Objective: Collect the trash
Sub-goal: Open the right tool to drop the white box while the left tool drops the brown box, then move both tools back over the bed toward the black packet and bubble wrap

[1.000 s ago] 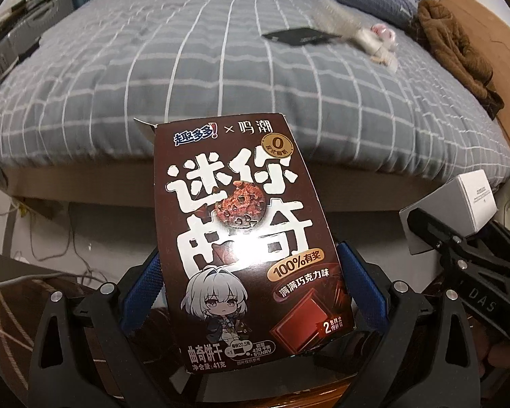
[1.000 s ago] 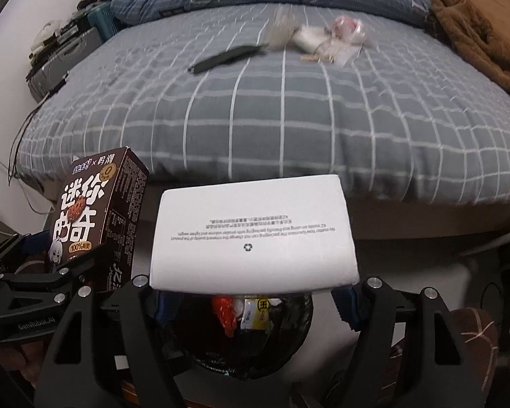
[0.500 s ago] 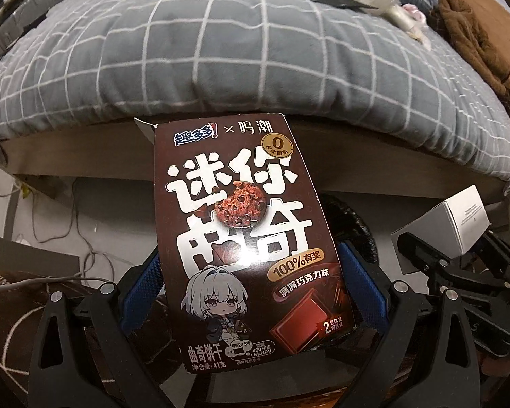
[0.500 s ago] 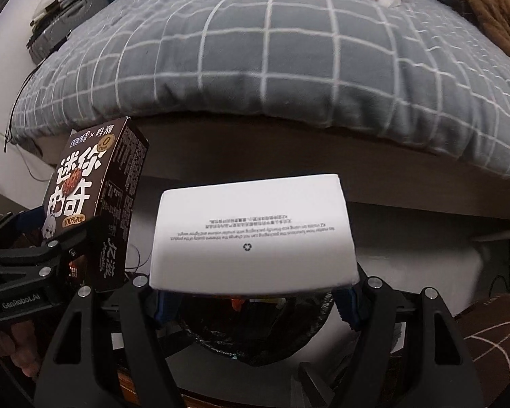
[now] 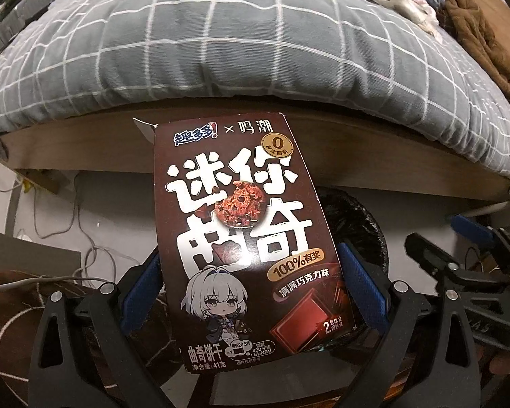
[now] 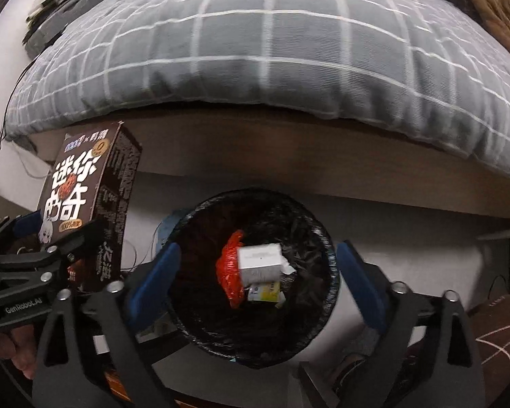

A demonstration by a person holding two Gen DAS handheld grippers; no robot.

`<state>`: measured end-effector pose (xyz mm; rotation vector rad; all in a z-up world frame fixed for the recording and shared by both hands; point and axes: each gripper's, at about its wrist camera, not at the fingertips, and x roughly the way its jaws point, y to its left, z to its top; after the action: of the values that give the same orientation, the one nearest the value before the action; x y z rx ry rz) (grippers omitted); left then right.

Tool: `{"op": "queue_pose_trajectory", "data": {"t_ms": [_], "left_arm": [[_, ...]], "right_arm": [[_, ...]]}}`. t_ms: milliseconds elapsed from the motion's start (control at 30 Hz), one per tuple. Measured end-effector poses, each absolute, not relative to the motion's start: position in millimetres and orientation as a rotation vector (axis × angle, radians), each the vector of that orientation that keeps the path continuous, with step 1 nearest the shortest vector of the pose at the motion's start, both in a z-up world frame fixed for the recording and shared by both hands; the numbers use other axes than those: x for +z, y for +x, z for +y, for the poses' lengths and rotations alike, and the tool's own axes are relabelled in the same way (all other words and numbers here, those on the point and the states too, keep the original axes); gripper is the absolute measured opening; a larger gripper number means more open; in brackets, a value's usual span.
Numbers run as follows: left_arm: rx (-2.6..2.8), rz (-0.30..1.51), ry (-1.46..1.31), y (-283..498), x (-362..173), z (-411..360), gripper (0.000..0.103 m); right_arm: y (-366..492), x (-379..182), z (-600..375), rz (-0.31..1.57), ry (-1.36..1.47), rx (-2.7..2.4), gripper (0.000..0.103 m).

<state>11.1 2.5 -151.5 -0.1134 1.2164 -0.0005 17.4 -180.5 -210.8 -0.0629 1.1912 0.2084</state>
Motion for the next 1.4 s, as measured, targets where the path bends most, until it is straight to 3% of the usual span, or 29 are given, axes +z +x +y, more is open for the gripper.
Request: {"op": "queue_pose_trajectory", "data": {"t_ms": [533, 1000, 1400], "left_arm": [[-0.138, 1.220, -0.086, 7, -158, -7, 0.095], [-0.144, 1.182, -0.038, -2, -168, -18, 0.097], [-0.093, 1.110, -0.056, 3, -129, -16, 0.097]], "right_arm": [[12, -182, -253, 1.116, -0.045, 0.039, 0.095], [11, -170, -256, 1.095, -0.022, 0.043, 0.095], [9, -128, -248, 1.013, -0.026, 0.062, 0.095]]}}
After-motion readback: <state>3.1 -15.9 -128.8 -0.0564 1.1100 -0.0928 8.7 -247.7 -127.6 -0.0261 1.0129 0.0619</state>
